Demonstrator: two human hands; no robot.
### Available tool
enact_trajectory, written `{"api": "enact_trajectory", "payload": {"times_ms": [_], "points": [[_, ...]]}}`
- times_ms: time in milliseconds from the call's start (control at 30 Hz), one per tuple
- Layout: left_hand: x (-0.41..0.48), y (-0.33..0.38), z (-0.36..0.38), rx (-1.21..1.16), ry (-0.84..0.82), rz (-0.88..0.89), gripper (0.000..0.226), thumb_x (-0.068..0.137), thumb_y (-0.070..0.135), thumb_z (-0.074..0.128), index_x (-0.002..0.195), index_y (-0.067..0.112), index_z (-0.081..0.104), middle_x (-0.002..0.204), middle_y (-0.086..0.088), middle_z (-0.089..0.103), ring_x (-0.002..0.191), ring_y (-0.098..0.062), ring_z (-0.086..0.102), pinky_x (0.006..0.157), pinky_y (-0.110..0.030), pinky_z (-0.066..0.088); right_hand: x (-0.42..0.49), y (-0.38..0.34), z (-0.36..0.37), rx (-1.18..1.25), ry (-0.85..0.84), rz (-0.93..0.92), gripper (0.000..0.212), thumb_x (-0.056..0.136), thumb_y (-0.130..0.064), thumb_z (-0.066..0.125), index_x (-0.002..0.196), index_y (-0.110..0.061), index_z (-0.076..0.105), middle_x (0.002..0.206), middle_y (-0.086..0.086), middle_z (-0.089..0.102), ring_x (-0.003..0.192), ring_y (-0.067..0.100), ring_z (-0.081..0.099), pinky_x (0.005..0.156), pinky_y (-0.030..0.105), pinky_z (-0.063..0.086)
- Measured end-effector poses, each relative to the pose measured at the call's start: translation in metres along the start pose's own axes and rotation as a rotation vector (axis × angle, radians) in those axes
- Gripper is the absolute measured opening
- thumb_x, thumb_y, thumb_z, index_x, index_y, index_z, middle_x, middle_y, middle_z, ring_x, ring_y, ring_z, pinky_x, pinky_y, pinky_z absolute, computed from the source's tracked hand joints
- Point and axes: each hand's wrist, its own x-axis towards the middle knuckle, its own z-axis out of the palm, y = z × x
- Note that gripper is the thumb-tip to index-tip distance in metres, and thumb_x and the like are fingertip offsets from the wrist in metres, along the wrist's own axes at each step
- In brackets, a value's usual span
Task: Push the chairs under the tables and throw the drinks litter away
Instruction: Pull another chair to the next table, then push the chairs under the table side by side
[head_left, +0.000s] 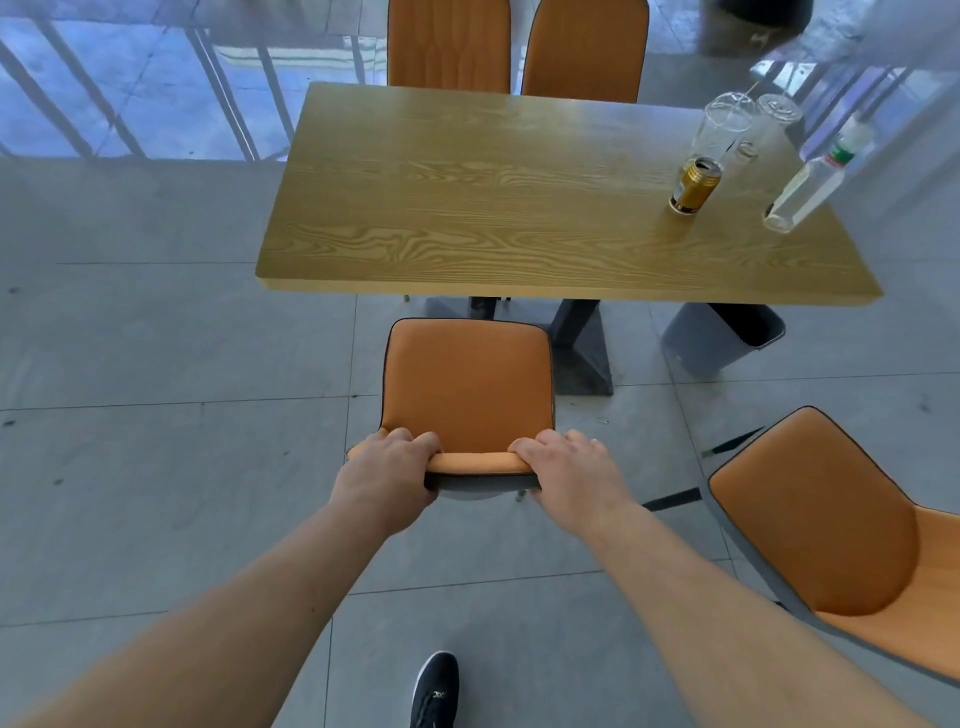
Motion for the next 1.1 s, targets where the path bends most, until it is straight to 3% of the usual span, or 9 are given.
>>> {"api": "enact_trajectory", "payload": {"times_ms": [267,367,467,533,667,833,1100], "points": [[-0.007,0.002,0.006,0.017,-0.062,0.001,0.036,0.09,0.048,0.065,0.123,0.04,0.053,0.105,0.01,0.054,0.1,-0.016,0.048,0.079,-0.031,0.049,-0.011,-0.003,0.005,-0.007,-0.05,0.019,0.043,0.093,-0.028,0.063,0.133,-0.039,0.05,0.118,-0.003,0.059,0.107,0.025,0.052,0.104,0.05,0.041],[-0.004,0.017,-0.011,0.066,-0.23,-0.063,0.048,0.085,0.058,0.064,0.125,0.035,0.052,0.109,0.007,0.055,0.101,-0.017,0.051,0.083,-0.033,0.052,-0.023,0.0,-0.005,0.06,-0.063,0.031,0.055,0.093,-0.049,0.064,0.142,-0.035,0.045,0.13,-0.002,0.056,0.12,0.026,0.051,0.112,0.05,0.036],[0.003,0.058,-0.04,0.179,-0.332,-0.102,0.065,0.074,0.075,0.06,0.118,0.029,0.055,0.108,0.002,0.055,0.104,-0.022,0.052,0.092,-0.044,0.052,-0.049,0.018,-0.031,0.099,-0.027,0.06,0.068,0.091,-0.064,0.057,0.148,-0.03,0.042,0.138,-0.002,0.054,0.127,0.025,0.047,0.115,0.047,0.034],[0.007,0.099,-0.055,0.171,-0.229,-0.052,0.068,0.074,0.079,0.059,0.12,0.029,0.055,0.116,0.002,0.058,0.11,-0.024,0.052,0.096,-0.051,0.049,-0.072,0.043,-0.053,0.098,0.04,0.115,0.068,0.093,-0.066,0.053,0.148,-0.026,0.043,0.138,0.001,0.054,0.126,0.025,0.047,0.111,0.046,0.037],[0.012,0.205,-0.076,-0.054,-0.018,0.21,0.072,0.082,0.076,0.057,0.139,0.031,0.05,0.137,0.001,0.057,0.126,-0.026,0.049,0.096,-0.046,0.048,-0.135,0.119,-0.1,0.103,0.152,0.287,0.067,0.097,-0.06,0.051,0.151,-0.021,0.041,0.144,0.005,0.052,0.129,0.028,0.045,0.105,0.044,0.039],[-0.001,0.348,-0.065,-0.112,-0.005,0.406,0.078,0.083,0.074,0.06,0.146,0.033,0.043,0.148,0.001,0.051,0.137,-0.025,0.042,0.104,-0.046,0.045,-0.248,0.22,-0.123,0.08,0.263,0.484,0.066,0.097,-0.061,0.049,0.148,-0.021,0.042,0.143,0.008,0.053,0.125,0.029,0.046,0.101,0.046,0.044],[-0.055,0.571,0.011,-0.059,-0.027,0.507,0.08,0.08,0.073,0.063,0.146,0.032,0.044,0.144,0.0,0.054,0.132,-0.025,0.046,0.098,-0.044,0.047,-0.439,0.388,-0.111,0.04,0.343,0.637,0.067,0.097,-0.062,0.052,0.147,-0.018,0.043,0.14,0.011,0.054,0.125,0.034,0.047,0.101,0.048,0.042]]}}
